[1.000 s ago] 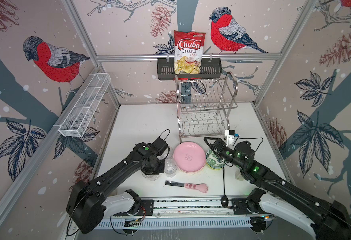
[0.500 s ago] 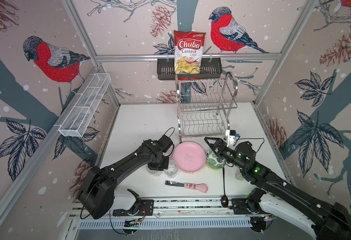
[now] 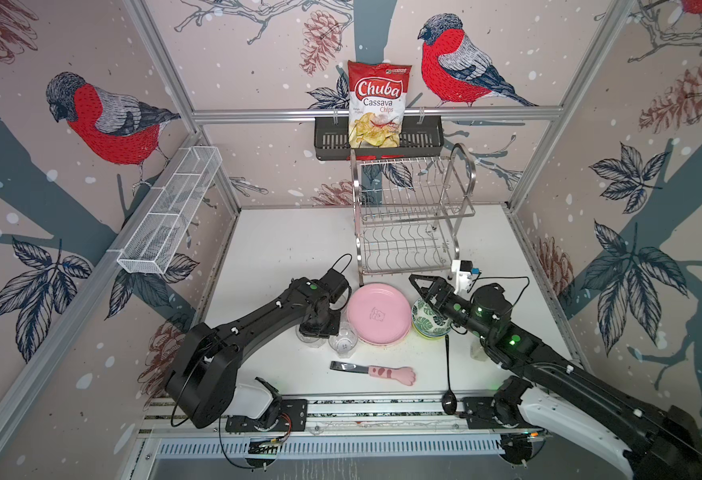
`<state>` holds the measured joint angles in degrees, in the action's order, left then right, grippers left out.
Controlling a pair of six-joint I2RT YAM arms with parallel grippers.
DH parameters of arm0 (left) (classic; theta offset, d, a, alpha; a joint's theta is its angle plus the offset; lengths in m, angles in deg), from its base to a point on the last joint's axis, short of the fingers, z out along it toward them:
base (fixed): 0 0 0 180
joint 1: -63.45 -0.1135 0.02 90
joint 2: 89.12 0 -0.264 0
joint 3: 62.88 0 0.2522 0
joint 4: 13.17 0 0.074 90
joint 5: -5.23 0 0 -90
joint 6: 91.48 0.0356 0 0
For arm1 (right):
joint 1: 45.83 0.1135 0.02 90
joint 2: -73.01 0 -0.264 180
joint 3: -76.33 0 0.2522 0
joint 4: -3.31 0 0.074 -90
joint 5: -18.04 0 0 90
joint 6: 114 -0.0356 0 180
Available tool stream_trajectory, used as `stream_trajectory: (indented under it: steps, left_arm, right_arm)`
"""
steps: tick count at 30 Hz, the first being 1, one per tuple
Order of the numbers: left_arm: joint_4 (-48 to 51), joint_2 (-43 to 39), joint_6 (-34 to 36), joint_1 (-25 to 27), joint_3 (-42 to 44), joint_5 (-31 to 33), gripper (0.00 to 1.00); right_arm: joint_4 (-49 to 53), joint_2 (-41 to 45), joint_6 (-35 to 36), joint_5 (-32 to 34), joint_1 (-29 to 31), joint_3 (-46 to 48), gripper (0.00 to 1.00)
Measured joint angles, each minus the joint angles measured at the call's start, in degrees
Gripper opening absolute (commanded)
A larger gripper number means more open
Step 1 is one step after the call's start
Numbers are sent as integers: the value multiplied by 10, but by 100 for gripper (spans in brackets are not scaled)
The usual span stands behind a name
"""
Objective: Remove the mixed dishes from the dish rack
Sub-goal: 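Open the left gripper and lift it off the placed glass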
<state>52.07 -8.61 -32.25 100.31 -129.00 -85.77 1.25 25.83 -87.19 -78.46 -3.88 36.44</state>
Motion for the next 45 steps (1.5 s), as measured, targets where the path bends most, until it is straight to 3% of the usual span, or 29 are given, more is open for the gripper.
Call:
stream_trajectory:
  steps: [4, 9, 23, 32, 34, 38, 45]
  left_arm:
    - [-2, 2, 7, 0, -2, 0, 16]
    - [-2, 1, 7, 0, -2, 1, 35]
    - [54, -72, -6, 0, -65, 26, 34]
    - [94, -133, -23, 21, -97, 2, 37]
    - [97, -151, -24, 22, -122, 12, 40]
    - [87, -189, -23, 24, -132, 25, 56]
    - [98, -177, -24, 49, -83, 32, 59]
  right_arm:
    - [0, 2, 0, 0, 0, 0, 99]
    - [0, 4, 0, 2, 0, 0, 99]
    - [1, 5, 0, 2, 0, 1, 99]
    - [0, -2, 0, 1, 0, 1, 99]
    - [0, -2, 0, 1, 0, 1, 99]
    - [0, -2, -2, 1, 1, 2, 99]
    - [3, 0, -4, 1, 4, 8, 99]
